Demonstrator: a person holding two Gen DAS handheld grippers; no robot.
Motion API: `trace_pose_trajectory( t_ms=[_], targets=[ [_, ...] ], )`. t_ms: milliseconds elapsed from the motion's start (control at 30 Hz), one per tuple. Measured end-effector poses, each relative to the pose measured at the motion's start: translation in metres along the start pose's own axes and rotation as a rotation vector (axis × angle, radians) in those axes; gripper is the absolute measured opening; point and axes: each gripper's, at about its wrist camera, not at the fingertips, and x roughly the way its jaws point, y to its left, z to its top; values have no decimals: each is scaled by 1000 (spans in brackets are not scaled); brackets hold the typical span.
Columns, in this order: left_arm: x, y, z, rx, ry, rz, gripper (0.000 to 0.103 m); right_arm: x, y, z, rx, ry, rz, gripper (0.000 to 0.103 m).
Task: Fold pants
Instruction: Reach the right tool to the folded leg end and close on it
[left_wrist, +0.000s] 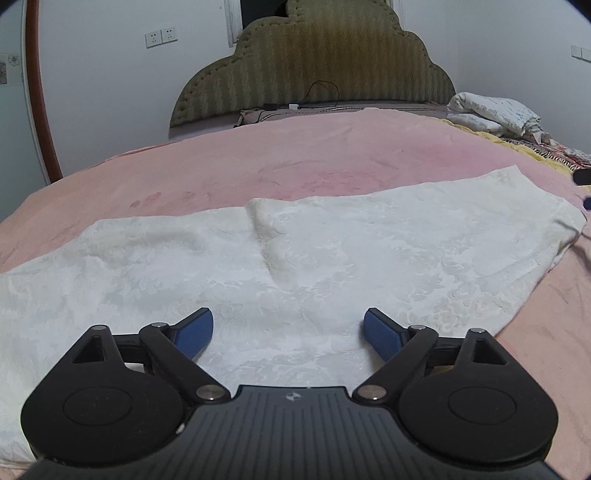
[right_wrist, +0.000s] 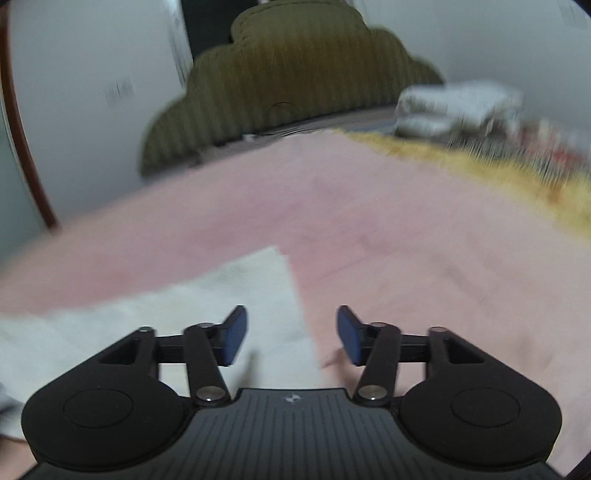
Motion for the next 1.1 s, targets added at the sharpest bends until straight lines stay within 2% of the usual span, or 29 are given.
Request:
trace_pose_trajectory(
  t_ms=[133,200,333,467,533,600,733,800,833,867,900,967,1033,1100],
  targets=[
    [1,3,0,-14,5,-1,96,-2,-19,-17,236,121,183,66],
    [2,5,0,-28,14,0,100,4,-16,-29,270,179,237,67],
    [5,9,-1,-50,25,-3,103,26,5,-48,243,258,278,67],
    [5,9,0,-50,27,-3,103,35,18,-43,216,168,228,66],
    [5,8,0,-51,27,-3,103,41,6,-43,263,76,183,66],
    [5,8,0,-53,29,-4,103,49,-7,-40,355,3,190,65],
    [5,8,0,-54,30,-3,103,68,-4,-31,373,-64,141,65],
    [5,8,-1,-57,31,-5,103,78,2,-27,342,-72,101,61],
    [5,8,-1,-59,31,-7,103,82,3,-26,334,-69,72,45],
    [5,8,-1,-61,32,-9,103,86,1,-26,337,-61,48,22],
    [5,9,-1,-65,32,-11,103,88,-5,-29,356,-55,43,16],
    [5,11,-1,-76,29,-20,103,88,-11,-31,395,-62,70,11],
    [3,13,0,-89,19,-21,99,83,-5,-30,358,-81,72,10],
    [-2,16,2,-119,-13,-22,90,77,6,-27,285,-111,66,9]
  ],
)
